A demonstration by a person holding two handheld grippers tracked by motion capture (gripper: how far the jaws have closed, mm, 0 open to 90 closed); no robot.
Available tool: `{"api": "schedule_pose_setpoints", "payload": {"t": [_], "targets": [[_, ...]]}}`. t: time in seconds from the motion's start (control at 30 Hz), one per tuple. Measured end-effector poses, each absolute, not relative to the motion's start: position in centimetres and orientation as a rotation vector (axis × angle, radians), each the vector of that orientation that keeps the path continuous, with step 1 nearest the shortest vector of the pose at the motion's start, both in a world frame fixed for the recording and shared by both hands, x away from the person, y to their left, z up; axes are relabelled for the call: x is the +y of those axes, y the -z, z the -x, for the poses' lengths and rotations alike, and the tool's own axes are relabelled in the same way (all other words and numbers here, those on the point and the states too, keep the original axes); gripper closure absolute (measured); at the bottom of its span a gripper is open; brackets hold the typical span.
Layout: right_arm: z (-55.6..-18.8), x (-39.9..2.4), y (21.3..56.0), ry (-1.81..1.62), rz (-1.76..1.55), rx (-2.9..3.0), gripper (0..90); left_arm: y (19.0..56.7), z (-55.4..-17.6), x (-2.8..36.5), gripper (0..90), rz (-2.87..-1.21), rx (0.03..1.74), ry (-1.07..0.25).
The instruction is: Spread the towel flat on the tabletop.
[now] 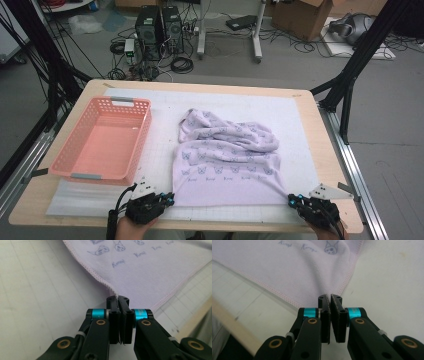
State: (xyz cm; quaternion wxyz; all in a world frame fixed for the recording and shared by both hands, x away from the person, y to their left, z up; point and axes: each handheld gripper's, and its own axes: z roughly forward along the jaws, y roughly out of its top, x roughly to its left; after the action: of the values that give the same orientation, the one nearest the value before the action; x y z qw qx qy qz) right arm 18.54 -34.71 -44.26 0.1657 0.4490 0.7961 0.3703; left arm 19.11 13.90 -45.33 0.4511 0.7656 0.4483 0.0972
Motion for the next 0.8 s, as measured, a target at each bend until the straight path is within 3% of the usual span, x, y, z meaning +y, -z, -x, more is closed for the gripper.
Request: {"api": "schedule_pose_setpoints", "payload": {"t": [0.4,0.47,0.57,0.63,0.8], "targets": [[-12.7,-34.5,43.9,-1.028,-1.208,2.326,86.4,45.4,-14.1,14.7,87.0,-1.917,1.067,-0.185],[-12.0,-34.5,44.0,-1.021,-1.212,2.313,83.8,45.2,-13.9,14.7,78.2,-1.92,1.067,-0.198],[-12.2,-34.7,43.9,-1.047,-1.237,2.262,65.5,44.9,-15.0,15.1,59.6,-1.88,1.09,-0.237],[-12.8,-34.9,43.6,-1.098,-1.276,2.201,61.6,44.9,-15.8,15.3,51.5,-1.838,1.113,-0.248],[-14.5,-34.8,43.5,-1.141,-1.295,2.148,59.6,44.3,-17.2,15.6,47.3,-1.765,1.096,-0.242]]}}
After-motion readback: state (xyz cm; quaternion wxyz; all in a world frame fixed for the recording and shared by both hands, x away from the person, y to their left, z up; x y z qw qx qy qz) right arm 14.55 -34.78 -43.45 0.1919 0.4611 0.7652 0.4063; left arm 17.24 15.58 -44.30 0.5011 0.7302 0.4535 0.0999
